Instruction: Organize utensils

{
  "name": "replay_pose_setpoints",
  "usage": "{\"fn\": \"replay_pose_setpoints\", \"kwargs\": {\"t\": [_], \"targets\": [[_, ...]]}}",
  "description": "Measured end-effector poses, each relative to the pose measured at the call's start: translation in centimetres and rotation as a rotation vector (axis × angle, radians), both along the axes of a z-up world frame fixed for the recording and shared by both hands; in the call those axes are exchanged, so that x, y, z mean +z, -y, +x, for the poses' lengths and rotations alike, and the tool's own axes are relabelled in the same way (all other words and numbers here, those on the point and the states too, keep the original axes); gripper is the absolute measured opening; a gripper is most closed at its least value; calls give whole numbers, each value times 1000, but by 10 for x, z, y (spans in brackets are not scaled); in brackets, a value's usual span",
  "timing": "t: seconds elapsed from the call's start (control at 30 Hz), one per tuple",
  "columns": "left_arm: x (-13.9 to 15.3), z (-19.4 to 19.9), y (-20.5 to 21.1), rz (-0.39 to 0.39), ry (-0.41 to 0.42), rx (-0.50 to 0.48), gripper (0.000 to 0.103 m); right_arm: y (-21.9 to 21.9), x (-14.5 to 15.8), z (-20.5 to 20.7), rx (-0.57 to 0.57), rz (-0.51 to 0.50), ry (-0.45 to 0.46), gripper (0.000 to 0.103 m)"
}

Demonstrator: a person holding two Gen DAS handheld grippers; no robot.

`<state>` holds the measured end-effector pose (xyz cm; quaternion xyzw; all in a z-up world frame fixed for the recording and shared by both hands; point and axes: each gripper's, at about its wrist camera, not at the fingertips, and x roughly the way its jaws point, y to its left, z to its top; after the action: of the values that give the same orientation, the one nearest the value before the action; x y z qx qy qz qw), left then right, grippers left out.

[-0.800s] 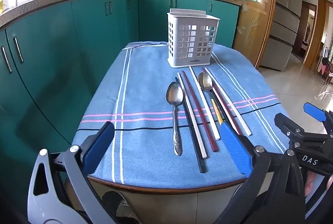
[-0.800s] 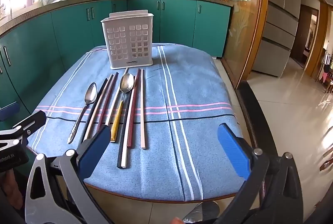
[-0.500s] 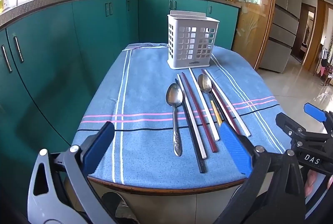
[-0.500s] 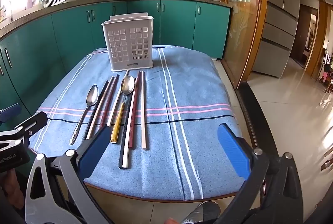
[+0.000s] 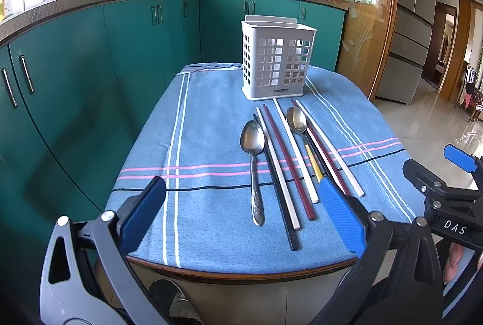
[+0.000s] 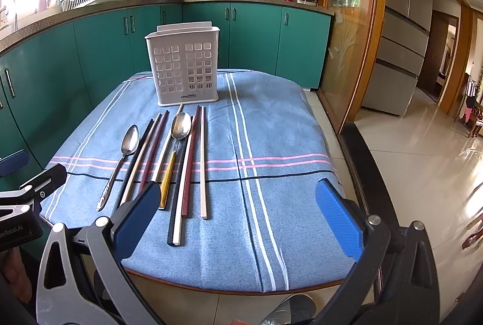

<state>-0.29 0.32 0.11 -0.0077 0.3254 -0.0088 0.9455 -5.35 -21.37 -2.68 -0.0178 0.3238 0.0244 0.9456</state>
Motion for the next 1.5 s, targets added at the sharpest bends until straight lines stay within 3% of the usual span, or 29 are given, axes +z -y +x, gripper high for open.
{"fn": "replay_pose_setpoints", "kwargs": {"t": [1.5], "targets": [[-9, 4, 2, 11, -20, -6, 100, 3, -2, 1, 3, 1, -2, 100]]}}
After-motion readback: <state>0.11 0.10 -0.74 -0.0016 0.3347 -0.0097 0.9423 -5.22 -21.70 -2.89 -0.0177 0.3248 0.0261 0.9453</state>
